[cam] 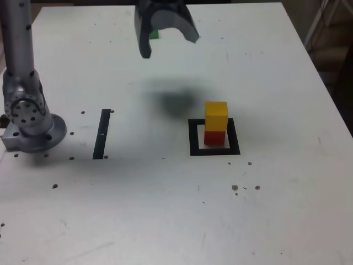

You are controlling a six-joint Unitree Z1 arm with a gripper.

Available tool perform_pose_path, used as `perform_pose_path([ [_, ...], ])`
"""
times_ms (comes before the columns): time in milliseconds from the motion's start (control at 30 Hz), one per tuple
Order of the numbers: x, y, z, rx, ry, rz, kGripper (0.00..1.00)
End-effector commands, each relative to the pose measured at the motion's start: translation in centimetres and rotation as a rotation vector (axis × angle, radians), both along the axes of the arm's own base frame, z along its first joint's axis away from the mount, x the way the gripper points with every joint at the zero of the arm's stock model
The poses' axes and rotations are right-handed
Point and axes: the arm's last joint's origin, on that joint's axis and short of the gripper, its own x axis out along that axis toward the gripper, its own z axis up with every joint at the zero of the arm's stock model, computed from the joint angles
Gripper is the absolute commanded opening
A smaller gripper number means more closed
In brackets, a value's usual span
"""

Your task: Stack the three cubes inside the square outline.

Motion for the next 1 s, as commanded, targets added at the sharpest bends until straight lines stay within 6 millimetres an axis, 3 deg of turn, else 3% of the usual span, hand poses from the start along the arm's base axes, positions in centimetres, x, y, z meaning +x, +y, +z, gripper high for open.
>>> perform_pose_path([
  [0,-0.5,0.7,0.4,-0.004,-0.011,0.008,0.99],
  [467,-3.1,5.5,0.3,-0.019,0.013,0.039,0.99],
  [967,-4.8,11.4,-1.1,-0.033,0.032,0.023,0.99],
])
